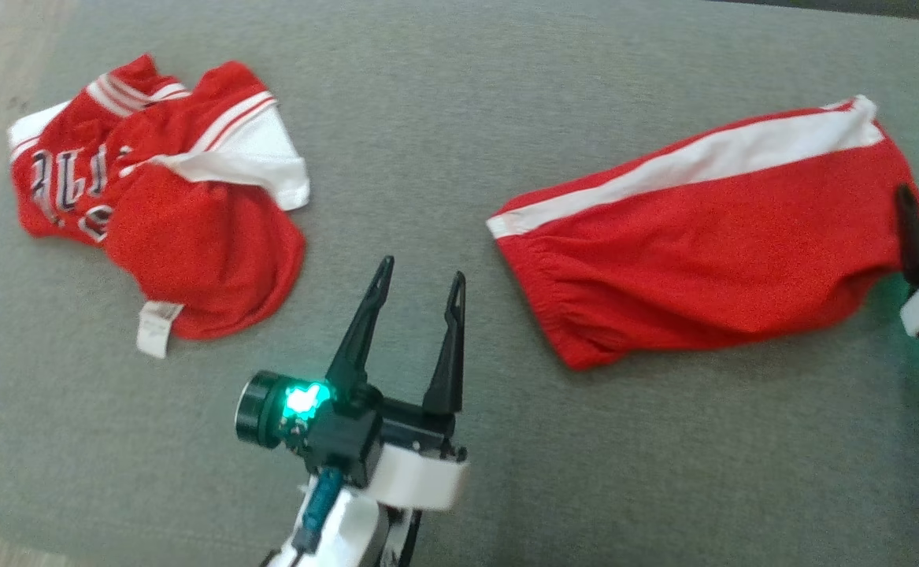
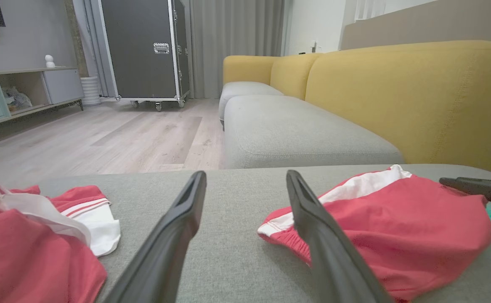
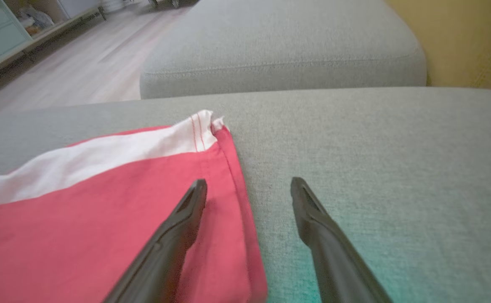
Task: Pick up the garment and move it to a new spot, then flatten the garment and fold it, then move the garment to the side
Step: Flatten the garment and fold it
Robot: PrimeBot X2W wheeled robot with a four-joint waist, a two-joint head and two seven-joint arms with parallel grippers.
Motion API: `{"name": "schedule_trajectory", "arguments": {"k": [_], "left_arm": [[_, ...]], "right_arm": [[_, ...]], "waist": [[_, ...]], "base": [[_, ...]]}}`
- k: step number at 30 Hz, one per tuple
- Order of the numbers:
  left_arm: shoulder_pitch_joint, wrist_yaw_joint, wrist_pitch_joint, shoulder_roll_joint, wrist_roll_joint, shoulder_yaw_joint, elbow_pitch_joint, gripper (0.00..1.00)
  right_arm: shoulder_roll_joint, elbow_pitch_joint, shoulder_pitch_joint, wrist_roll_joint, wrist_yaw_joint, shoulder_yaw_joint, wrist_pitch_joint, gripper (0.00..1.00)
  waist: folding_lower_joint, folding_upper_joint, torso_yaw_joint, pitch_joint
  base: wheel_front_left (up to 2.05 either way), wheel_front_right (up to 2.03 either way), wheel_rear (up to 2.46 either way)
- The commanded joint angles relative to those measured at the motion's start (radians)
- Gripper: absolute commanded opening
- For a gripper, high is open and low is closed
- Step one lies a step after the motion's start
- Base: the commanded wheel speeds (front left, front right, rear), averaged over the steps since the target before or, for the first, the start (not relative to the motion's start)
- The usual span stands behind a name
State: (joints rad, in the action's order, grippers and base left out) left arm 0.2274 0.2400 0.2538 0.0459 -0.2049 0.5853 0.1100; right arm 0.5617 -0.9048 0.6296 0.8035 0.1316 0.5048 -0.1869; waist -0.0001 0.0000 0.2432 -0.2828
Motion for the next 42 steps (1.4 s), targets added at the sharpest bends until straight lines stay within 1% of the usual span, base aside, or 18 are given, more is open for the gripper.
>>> {"name": "schedule_trajectory", "arguments": {"k": [1, 4, 5, 6, 7, 11, 14, 15, 17, 23, 26, 28, 32, 36, 42], "left_arm": [[-0.006, 0.011, 0.008, 0.004, 0.026, -0.021, -0.052, 1.00], [-0.031, 0.016, 0.008, 0.004, 0.042, -0.022, -0.079, 1.00], [-0.036, 0.016, 0.008, 0.004, 0.048, -0.025, -0.085, 1.00], [-0.043, 0.016, 0.008, 0.004, 0.052, -0.028, -0.090, 1.00], [-0.049, 0.015, 0.008, 0.004, 0.053, -0.033, -0.093, 1.00], [-0.073, 0.013, 0.008, 0.005, 0.069, -0.061, -0.095, 1.00], [-0.090, 0.005, 0.008, 0.010, 0.076, -0.084, -0.092, 1.00], [-0.090, 0.005, 0.008, 0.010, 0.076, -0.084, -0.092, 1.00], [-0.098, -0.004, 0.008, 0.011, 0.079, -0.096, -0.090, 1.00], [-0.108, -0.030, 0.008, 0.011, 0.088, -0.119, -0.082, 1.00], [-0.109, -0.042, 0.008, 0.010, 0.089, -0.124, -0.076, 1.00], [-0.113, -0.047, 0.008, 0.010, 0.088, -0.127, -0.072, 1.00], [-0.121, -0.056, 0.008, 0.008, 0.089, -0.129, -0.063, 1.00], [-0.125, -0.063, 0.008, 0.007, 0.092, -0.133, -0.054, 1.00], [-0.150, -0.066, 0.008, 0.007, 0.099, -0.150, -0.037, 1.00]], "right_arm": [[0.029, -0.011, -0.002, 0.028, -0.001, 0.006, 0.027, 1.00], [0.028, -0.034, -0.010, 0.074, -0.001, 0.023, 0.100, 1.00], [0.031, -0.035, -0.011, 0.085, -0.001, 0.031, 0.118, 0.67], [0.032, -0.035, -0.013, 0.099, -0.001, 0.036, 0.131, 0.23], [0.032, -0.035, -0.014, 0.114, -0.001, 0.039, 0.139, 0.00], [0.037, -0.038, -0.009, 0.141, -0.001, 0.044, 0.111, 0.00], [0.037, -0.042, -0.001, 0.144, -0.001, 0.056, 0.087, 0.00], [0.037, -0.042, -0.001, 0.144, -0.001, 0.056, 0.087, 0.00], [0.043, -0.042, -0.004, 0.145, -0.001, 0.066, 0.078, 0.00], [0.099, -0.060, -0.030, 0.151, -0.001, 0.083, 0.071, 0.00], [0.124, -0.066, -0.040, 0.154, -0.001, 0.083, 0.054, 0.00], [0.130, -0.067, -0.042, 0.156, -0.001, 0.082, 0.040, 0.00], [0.129, -0.065, -0.036, 0.143, -0.001, 0.087, -0.001, 0.00], [0.121, -0.045, -0.013, 0.113, -0.001, 0.090, -0.038, 0.00], [0.072, 0.053, 0.026, 0.029, -0.001, 0.075, -0.070, 0.00]], "waist": [[0.0001, 0.0000, 0.035, 0.000], [0.0001, 0.0000, 0.057, -0.002], [0.0001, 0.0000, 0.061, -0.001], [0.0001, 0.0000, 0.062, 0.000], [0.0001, 0.0000, 0.062, 0.003], [0.0001, 0.0000, 0.030, 0.026], [0.0001, 0.0000, -0.027, 0.051], [0.0001, 0.0000, -0.027, 0.051], [0.0001, 0.0000, -0.067, 0.067], [0.0001, 0.0000, -0.177, 0.091], [0.0001, 0.0000, -0.212, 0.097], [0.0001, 0.0000, -0.231, 0.101], [0.0001, 0.0000, -0.252, 0.115], [0.0001, 0.0000, -0.255, 0.133], [0.0001, 0.0000, -0.238, 0.167]], "base": [[0.00, 0.00, 0.00], [0.00, 0.00, 0.00], [0.00, 0.00, 0.00], [0.00, 0.00, 0.00], [0.00, 0.00, 0.00], [0.00, 0.00, 0.00], [0.00, 0.00, 0.00], [0.00, 0.00, 0.00], [0.00, 0.00, 0.00], [0.00, 0.00, 0.00], [0.00, 0.00, 0.00], [0.00, 0.00, 0.00], [0.00, 0.00, 0.00], [0.00, 0.00, 0.00], [0.00, 0.00, 0.00]]}}
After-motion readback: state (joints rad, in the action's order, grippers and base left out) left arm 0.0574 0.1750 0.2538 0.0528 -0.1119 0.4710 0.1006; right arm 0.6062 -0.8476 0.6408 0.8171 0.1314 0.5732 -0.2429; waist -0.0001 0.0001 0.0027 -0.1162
